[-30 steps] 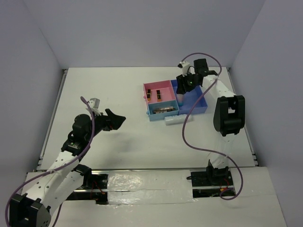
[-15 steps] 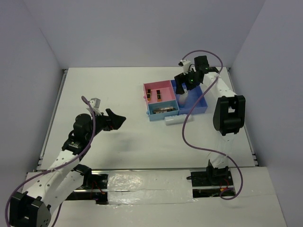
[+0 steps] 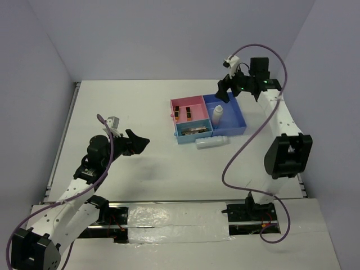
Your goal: Organize the makeup
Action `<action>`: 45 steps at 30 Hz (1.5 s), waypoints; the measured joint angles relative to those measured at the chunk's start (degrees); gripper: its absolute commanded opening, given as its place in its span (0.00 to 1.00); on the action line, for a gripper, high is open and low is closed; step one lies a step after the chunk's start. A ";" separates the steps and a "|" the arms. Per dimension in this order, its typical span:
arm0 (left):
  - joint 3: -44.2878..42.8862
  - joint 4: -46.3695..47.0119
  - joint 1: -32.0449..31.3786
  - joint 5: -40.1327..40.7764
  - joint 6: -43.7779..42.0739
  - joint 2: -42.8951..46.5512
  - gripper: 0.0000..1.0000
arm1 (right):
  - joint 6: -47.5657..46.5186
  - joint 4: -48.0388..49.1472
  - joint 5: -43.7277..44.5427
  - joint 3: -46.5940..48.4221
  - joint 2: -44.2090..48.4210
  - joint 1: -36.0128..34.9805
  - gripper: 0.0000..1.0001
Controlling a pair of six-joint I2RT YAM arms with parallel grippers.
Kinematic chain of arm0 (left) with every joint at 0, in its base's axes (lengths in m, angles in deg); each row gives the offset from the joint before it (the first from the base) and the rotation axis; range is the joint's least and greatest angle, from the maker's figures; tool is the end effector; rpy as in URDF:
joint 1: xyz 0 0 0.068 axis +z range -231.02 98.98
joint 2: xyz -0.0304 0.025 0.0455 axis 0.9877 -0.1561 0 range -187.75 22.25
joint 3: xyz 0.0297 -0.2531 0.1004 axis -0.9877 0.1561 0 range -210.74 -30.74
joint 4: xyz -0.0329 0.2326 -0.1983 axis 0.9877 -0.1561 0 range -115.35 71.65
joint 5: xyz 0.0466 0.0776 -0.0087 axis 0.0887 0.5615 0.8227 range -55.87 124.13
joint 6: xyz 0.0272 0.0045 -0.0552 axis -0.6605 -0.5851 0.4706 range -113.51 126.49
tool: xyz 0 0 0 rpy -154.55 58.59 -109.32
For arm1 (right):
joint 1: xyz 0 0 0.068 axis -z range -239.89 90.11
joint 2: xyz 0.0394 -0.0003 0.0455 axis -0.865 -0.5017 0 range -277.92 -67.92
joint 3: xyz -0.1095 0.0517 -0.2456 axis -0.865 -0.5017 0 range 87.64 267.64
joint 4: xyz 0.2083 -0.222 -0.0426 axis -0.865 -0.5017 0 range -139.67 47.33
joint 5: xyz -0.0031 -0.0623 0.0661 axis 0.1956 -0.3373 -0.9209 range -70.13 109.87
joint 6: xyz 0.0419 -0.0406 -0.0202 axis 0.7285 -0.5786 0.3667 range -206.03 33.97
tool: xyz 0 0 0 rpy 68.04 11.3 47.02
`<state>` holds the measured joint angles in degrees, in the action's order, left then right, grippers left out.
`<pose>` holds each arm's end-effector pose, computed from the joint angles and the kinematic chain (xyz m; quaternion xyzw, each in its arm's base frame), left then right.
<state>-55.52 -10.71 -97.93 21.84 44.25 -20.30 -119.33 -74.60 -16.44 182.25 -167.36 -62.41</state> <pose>0.2269 -0.0794 0.2394 -0.0704 0.7622 -0.3660 0.5292 0.4487 0.0474 0.3432 -0.3941 0.7654 0.1556 0.4844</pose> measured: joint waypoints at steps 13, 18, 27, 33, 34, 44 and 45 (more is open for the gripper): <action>0.00 0.55 0.00 -0.02 0.02 -0.11 0.92 | -25.92 -9.40 -18.86 -12.13 11.78 0.44 0.24; 0.04 0.57 0.00 0.00 0.07 0.13 0.92 | -38.07 -16.44 -19.10 -18.38 13.25 -1.07 0.41; 0.57 1.01 0.00 0.00 0.17 0.44 0.92 | -53.81 -18.29 -8.00 -37.48 21.24 -9.22 0.63; 0.76 1.07 0.02 -0.02 0.20 0.92 0.92 | -54.60 -9.86 0.63 -43.65 21.66 -11.39 0.66; 0.76 1.07 0.00 -0.02 0.20 0.92 0.92 | -54.42 -8.57 1.66 -43.74 21.33 -11.47 0.66; 0.79 0.94 0.00 0.04 0.22 2.54 0.92 | -52.17 0.96 8.09 -43.71 16.55 -14.25 0.68; 0.79 0.94 0.02 0.07 0.22 2.58 0.92 | -52.04 1.25 8.52 -43.63 15.96 -14.60 0.68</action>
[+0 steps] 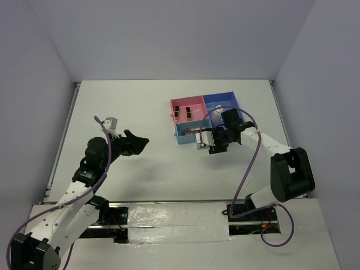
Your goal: Organize the makeup
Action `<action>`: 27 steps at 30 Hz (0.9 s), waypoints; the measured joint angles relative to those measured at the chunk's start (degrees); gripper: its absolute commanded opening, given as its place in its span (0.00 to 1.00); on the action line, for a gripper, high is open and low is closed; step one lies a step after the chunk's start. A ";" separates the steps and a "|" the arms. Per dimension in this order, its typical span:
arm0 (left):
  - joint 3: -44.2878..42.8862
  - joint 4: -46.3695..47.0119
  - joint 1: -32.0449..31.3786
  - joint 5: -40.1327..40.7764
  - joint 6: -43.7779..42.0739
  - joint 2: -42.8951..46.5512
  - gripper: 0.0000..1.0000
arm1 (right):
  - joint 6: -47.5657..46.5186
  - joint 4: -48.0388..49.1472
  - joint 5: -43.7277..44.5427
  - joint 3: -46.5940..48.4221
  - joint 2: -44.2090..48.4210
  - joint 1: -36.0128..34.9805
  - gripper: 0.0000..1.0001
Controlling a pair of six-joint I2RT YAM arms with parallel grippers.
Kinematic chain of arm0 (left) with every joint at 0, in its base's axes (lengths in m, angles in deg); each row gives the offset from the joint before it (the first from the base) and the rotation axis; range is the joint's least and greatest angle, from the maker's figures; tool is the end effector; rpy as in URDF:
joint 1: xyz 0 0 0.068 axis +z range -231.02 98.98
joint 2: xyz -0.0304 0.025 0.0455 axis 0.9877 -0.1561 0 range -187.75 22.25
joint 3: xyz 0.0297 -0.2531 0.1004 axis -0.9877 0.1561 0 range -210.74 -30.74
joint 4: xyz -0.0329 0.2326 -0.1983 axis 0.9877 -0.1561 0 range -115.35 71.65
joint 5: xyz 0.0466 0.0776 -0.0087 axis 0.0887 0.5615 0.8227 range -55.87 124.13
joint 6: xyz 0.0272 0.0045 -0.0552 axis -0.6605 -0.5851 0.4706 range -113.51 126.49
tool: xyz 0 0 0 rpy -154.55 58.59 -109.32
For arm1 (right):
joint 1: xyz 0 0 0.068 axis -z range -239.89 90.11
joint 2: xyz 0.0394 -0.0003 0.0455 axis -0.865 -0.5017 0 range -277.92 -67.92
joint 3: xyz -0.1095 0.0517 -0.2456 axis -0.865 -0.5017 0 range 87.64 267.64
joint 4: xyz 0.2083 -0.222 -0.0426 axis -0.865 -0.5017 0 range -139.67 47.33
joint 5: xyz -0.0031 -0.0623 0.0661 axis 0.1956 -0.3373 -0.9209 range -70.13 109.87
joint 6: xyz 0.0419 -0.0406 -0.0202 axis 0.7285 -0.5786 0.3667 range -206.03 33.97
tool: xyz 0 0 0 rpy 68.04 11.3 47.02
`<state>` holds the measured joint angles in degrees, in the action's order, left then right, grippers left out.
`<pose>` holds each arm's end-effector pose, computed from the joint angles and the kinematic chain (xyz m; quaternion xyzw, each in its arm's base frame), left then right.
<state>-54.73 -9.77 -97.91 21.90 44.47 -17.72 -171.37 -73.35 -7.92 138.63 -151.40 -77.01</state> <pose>0.2210 -0.0775 0.2454 -0.0676 0.7473 -0.3734 0.5455 0.3010 0.1155 0.1669 -0.7711 0.5478 0.0671 0.3175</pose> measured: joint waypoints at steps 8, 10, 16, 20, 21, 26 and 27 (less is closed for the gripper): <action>0.00 0.00 0.00 0.02 -0.02 0.00 0.93 | 1.16 2.25 2.43 0.07 -3.06 -2.71 0.69; 0.00 -0.02 -0.02 0.02 -0.02 0.00 0.92 | 1.66 2.75 3.06 0.13 -3.89 -3.28 0.69; 0.00 -0.04 -0.02 0.17 -0.02 0.00 0.93 | 1.99 4.35 4.81 0.37 -5.25 -3.82 0.71; 0.00 -0.04 0.00 0.31 -0.02 -0.02 0.93 | 1.70 4.55 5.51 0.46 -5.86 -4.33 0.69; 0.00 -0.04 -0.02 0.35 -0.04 -0.02 0.93 | 1.46 4.42 5.53 0.52 -5.88 -4.39 0.68; 0.00 -0.20 -0.02 0.39 -0.04 -0.02 0.93 | -1.07 1.36 3.67 0.87 -5.27 -4.44 0.68; 0.00 -0.22 -0.02 0.39 -0.04 -0.02 0.93 | -1.36 0.42 3.10 0.87 -4.74 -4.46 0.68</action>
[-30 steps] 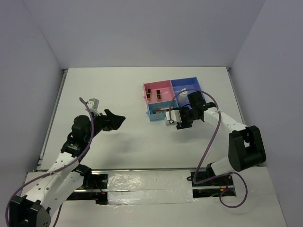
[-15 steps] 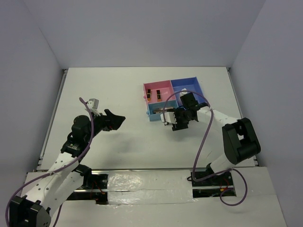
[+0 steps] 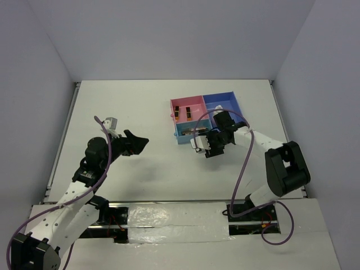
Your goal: Organize the makeup
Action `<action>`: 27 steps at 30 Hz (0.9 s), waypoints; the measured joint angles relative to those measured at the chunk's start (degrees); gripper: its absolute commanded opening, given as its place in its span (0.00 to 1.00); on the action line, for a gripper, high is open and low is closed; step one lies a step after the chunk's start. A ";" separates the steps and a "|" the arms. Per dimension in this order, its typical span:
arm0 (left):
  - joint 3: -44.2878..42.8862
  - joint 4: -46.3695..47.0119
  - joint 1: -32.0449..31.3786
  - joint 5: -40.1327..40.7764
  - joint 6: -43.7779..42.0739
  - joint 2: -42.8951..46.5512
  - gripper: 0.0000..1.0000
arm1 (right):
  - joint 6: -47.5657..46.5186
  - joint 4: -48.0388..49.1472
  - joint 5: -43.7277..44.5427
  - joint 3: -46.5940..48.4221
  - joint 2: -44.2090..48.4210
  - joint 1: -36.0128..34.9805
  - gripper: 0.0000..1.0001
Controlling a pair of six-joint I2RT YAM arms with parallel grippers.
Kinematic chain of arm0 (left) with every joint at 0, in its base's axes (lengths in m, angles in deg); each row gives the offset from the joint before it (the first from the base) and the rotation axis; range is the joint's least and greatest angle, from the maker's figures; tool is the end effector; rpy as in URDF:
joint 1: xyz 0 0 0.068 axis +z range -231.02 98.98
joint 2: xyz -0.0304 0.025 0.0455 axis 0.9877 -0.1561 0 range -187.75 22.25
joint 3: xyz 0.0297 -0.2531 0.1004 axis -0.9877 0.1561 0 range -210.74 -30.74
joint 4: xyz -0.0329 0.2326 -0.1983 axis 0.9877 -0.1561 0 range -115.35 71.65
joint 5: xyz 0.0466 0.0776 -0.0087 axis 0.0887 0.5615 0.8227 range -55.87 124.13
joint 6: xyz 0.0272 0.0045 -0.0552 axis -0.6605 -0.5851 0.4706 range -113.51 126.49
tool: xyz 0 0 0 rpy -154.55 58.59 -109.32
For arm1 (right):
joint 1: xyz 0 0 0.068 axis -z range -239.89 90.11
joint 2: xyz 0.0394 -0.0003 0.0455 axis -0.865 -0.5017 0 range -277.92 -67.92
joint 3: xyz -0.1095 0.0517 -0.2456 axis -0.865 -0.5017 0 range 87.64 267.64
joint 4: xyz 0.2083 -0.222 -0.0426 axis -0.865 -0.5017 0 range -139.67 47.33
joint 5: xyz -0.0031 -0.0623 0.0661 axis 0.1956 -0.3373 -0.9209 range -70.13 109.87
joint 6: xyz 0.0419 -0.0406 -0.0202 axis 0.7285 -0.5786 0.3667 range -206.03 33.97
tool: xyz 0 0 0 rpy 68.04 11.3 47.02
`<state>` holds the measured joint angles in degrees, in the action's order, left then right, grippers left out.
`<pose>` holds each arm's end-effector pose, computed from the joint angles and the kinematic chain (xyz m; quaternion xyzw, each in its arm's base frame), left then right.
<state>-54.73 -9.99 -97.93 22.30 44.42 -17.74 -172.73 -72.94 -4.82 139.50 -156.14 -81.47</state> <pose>0.2212 -0.0773 0.2448 -0.0699 0.7485 -0.3704 0.5456 0.2995 0.1395 0.1459 -0.8007 0.5253 0.0700 0.2794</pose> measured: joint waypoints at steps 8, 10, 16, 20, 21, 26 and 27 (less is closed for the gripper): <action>0.00 0.26 0.02 -0.04 0.02 -1.07 0.93 | -0.26 -4.02 -3.50 0.00 4.96 -0.04 0.85; 0.00 0.26 0.02 -0.04 0.02 -1.55 0.93 | -0.17 -3.98 -3.54 0.00 4.92 -0.04 0.86; 0.00 0.26 0.00 -0.04 0.02 -1.70 0.93 | -0.17 -4.02 -3.15 1.07 1.29 -0.09 0.83; 0.48 0.28 0.00 -0.02 0.02 -1.03 0.93 | -0.13 -3.82 -2.21 1.20 -1.40 -0.20 0.81; 0.72 0.26 0.00 -0.02 0.02 -0.85 0.93 | 0.11 -3.76 -1.86 1.29 -2.08 -0.26 0.80; 1.09 0.17 0.00 0.00 0.02 -0.61 0.93 | 0.94 -2.56 -0.22 2.14 -5.14 -0.42 0.71; 1.11 0.20 0.00 0.02 0.02 -0.52 0.93 | 1.03 -2.43 0.17 2.14 -5.27 -0.44 0.68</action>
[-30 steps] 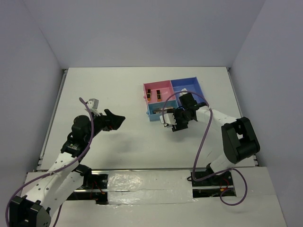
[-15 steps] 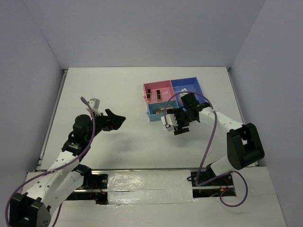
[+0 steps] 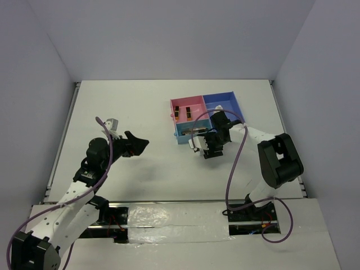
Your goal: Organize the makeup
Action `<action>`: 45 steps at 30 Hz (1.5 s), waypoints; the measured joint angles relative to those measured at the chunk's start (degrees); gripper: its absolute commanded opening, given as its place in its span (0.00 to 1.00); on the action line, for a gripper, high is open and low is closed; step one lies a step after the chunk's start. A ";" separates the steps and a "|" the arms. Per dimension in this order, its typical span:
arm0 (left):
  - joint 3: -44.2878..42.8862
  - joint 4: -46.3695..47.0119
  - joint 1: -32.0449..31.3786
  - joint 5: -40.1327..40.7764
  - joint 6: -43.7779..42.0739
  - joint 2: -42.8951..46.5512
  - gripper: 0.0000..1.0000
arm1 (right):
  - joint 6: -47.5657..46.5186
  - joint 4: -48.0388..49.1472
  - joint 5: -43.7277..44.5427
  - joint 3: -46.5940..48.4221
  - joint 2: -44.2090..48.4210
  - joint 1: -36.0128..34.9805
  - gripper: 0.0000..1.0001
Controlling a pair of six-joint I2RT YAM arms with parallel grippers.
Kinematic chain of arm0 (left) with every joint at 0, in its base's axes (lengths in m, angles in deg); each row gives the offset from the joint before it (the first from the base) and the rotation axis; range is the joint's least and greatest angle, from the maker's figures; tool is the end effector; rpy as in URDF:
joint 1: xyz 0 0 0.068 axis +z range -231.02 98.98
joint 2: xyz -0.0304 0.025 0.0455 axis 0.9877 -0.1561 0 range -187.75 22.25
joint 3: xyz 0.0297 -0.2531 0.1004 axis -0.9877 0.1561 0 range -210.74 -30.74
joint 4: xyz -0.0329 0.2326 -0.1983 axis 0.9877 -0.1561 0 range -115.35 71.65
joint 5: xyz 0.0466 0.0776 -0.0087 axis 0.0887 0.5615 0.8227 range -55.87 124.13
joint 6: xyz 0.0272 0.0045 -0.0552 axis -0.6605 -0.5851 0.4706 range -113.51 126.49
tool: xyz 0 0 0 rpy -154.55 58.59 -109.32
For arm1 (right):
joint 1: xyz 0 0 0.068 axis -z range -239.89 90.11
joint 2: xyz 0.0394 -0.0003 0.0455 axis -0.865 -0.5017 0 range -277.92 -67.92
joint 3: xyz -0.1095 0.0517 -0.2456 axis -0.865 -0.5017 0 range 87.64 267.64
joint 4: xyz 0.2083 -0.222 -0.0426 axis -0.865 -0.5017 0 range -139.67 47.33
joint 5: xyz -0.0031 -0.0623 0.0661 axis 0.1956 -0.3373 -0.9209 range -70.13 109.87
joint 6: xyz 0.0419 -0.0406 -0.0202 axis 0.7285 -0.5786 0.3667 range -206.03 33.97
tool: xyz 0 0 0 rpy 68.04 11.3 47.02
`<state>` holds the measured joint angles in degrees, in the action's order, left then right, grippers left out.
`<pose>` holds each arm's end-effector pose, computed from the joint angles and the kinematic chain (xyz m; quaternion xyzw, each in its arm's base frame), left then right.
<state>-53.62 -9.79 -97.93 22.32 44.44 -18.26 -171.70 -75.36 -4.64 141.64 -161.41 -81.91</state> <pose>0.2215 -0.0774 0.2352 -0.0726 0.7563 -0.3668 0.5369 0.3046 0.1441 0.1269 -0.7989 0.5430 0.0984 0.2392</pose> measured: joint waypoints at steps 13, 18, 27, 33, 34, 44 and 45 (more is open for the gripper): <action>0.04 0.50 0.02 -0.07 0.00 -1.64 0.93 | 0.46 -1.66 -0.28 -0.83 1.36 -0.09 0.28; 0.04 0.81 0.00 -0.07 0.04 -1.64 0.93 | 4.85 -5.27 -3.82 -1.97 8.04 -0.11 0.21; 0.04 2.95 0.00 -0.66 0.48 -2.56 0.92 | 22.64 -5.77 -13.79 2.82 21.16 -0.11 0.12; 0.04 3.32 0.00 -0.92 1.29 -2.97 0.92 | 39.63 -0.11 -17.92 9.38 23.45 3.61 0.09; 0.04 3.41 0.00 -0.94 1.31 -2.97 0.92 | 42.73 1.53 -18.27 10.43 23.47 4.94 0.09; 0.04 3.61 0.00 -1.14 1.44 -2.97 0.92 | 71.82 17.64 -19.34 21.05 19.39 20.87 0.09; 0.04 3.65 0.02 -1.14 1.44 -2.99 0.92 | 74.40 18.84 -19.02 22.01 18.12 22.34 0.09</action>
<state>-53.57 -6.14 -97.91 21.18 45.89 -21.26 -97.30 -56.52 -23.66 163.65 -143.29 -59.57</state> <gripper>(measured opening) 0.924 0.533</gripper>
